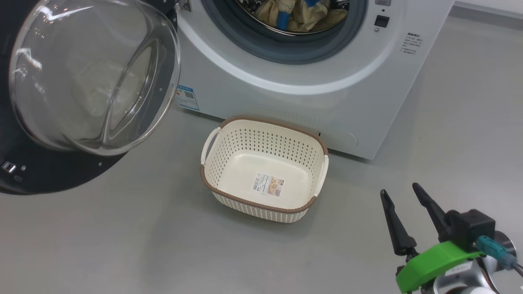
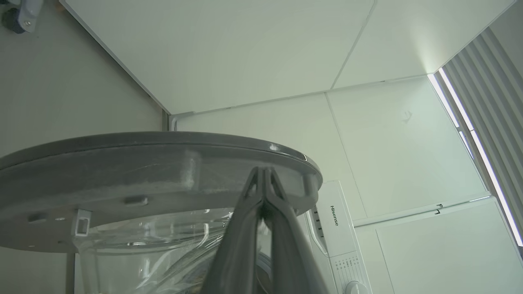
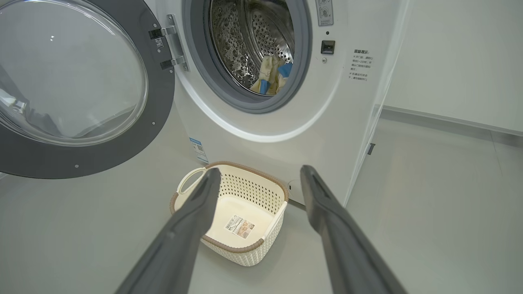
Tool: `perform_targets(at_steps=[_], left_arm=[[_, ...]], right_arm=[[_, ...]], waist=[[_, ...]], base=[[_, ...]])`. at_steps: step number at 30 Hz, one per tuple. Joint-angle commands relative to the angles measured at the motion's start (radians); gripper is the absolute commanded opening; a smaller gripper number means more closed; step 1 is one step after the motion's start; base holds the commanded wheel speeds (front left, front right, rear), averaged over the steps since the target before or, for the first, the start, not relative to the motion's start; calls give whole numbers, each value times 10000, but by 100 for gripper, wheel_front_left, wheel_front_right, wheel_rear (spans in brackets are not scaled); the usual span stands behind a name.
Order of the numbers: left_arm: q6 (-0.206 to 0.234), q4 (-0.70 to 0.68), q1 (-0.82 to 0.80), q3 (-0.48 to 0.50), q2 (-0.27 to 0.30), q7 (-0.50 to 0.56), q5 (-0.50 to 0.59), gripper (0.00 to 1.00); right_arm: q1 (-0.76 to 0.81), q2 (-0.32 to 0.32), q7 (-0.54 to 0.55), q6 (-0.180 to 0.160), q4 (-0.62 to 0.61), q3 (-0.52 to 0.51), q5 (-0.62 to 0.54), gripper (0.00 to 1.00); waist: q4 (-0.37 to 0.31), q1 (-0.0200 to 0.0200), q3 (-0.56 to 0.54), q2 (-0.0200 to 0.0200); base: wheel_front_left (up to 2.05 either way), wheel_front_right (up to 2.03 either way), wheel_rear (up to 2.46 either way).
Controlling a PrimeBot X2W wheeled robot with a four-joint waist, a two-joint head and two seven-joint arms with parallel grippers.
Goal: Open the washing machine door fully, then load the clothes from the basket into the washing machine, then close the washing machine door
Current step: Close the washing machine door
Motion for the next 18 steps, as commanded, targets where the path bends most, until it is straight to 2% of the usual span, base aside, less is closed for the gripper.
perform_targets(at_steps=[1, 8, 13, 18], left_arm=[[-70, -61, -561, 503, 588, 135, -67, 0], [-70, 1629, -1535, 1135, 1001, 666, -455, 0], [-70, 2358, -1988, 1352, 1194, 936, -322, 0], [-71, 3067, -2443, 1537, 1274, 776, -14, 0]], right_arm=[[-418, -194, 71, 37, -433, 221, -60, 100], [-454, -402, 261, 37, -599, 242, -33, 100], [-538, -597, 427, 37, -777, 286, -7, 100], [-616, -752, 552, 37, -936, 325, 16, 100]], waist=[[-99, -1, 102, 0], [-377, -1, 337, 0], [-569, -1, 520, 0], [-709, -1, 746, 0]], base=[[0, 0, 0], [0, 0, 0], [0, 0, 0], [0, 0, 0]])
